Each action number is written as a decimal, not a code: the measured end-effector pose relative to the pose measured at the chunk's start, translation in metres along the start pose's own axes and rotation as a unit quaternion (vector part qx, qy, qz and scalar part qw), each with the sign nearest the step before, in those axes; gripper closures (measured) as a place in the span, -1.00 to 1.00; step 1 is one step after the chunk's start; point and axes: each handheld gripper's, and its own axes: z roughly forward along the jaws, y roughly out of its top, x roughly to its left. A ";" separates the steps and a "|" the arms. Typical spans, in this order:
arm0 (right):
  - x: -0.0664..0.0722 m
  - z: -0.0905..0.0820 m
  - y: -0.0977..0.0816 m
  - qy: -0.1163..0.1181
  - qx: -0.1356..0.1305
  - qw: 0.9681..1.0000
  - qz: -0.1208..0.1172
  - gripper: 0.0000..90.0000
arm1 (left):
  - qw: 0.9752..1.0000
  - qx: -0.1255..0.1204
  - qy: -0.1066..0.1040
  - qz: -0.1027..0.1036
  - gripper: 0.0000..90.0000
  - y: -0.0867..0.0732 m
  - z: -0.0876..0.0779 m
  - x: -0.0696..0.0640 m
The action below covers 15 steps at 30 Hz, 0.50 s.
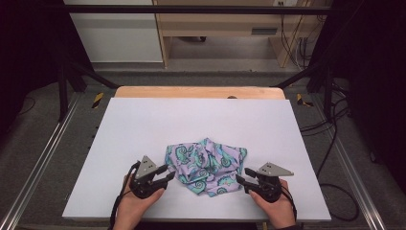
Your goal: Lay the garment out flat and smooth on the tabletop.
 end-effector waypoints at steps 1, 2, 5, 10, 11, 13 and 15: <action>0.000 -0.001 0.000 -0.002 -0.004 1.000 0.000 0.08 | 1.000 0.003 -0.006 -0.001 0.26 -0.002 0.002 -0.004; 0.000 -0.001 0.001 -0.004 -0.009 1.000 0.000 0.07 | 1.000 0.009 -0.012 -0.001 0.23 -0.004 0.005 -0.008; 0.001 -0.002 0.001 -0.009 -0.014 1.000 -0.004 0.05 | 1.000 0.018 -0.016 0.003 0.14 -0.007 0.011 -0.013; 0.000 0.000 -0.002 -0.017 -0.005 1.000 -0.005 0.01 | 0.999 0.040 -0.016 -0.006 0.05 -0.013 0.025 -0.017; 0.000 0.000 -0.002 -0.017 -0.005 1.000 -0.005 0.01 | 0.999 0.040 -0.016 -0.006 0.05 -0.013 0.025 -0.017; 0.000 0.000 -0.002 -0.017 -0.007 1.000 -0.006 0.01 | 0.999 0.041 -0.014 -0.013 0.05 -0.012 0.026 -0.015; 0.000 0.000 -0.002 -0.016 -0.009 1.000 -0.006 0.00 | 0.999 0.034 -0.012 -0.017 0.04 -0.011 0.025 -0.015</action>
